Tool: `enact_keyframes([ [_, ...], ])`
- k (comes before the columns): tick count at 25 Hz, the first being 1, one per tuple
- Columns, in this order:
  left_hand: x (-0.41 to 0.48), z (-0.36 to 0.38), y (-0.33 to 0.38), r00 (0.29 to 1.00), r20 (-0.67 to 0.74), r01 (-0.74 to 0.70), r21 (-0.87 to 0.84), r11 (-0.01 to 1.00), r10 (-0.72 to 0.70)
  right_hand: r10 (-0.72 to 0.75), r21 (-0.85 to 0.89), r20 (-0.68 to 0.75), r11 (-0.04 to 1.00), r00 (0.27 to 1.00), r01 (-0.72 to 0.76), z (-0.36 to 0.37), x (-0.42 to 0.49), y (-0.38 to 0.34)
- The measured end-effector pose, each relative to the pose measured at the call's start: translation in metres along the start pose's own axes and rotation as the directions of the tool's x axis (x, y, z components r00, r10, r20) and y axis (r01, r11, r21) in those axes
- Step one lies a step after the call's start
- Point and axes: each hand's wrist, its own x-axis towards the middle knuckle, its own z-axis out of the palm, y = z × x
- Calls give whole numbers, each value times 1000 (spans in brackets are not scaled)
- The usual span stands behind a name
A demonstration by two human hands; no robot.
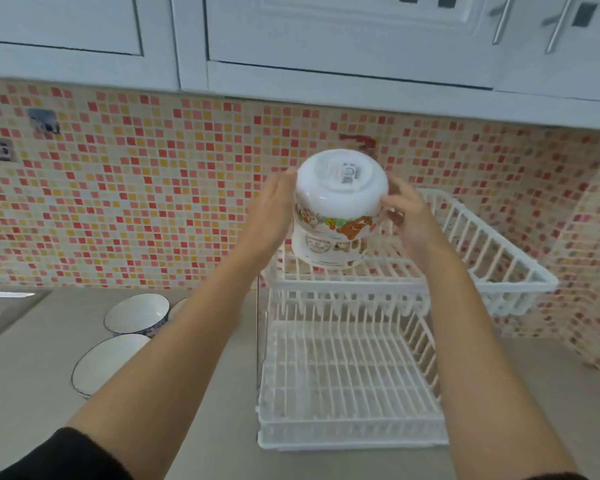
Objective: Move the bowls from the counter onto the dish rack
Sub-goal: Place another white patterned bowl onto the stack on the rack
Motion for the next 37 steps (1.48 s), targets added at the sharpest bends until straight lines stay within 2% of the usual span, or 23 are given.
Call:
enact_keyframes([
  [5, -6, 22, -10, 991, 110, 60, 116, 992, -73, 114, -251, 137, 965, 984, -77, -24, -4, 26],
  [10, -13, 27, -10, 997, -53, 65, 240, 969, -54, 45, -358, 205, 933, 978, 32, -25, -4, 33],
  [20, -16, 36, -11, 992, -93, 120, 452, 884, -87, 27, -437, 304, 892, 952, 114, -25, -14, 27],
  [24, -17, 39, -10, 991, -102, 130, 525, 841, -90, 19, -504, 280, 854, 960, 131, -26, -11, 30],
  [32, -17, 42, -13, 993, -97, 106, 599, 794, -60, 54, -513, 259, 854, 964, 89, -27, -9, 33],
  [35, -21, 41, -9, 979, -188, 51, 612, 789, 83, 24, -523, 156, 850, 988, 62, -25, -8, 31],
  [37, -23, 35, -3, 955, -241, 6, 597, 802, 172, -106, -538, 85, 832, 991, 136, -18, -12, 26],
])
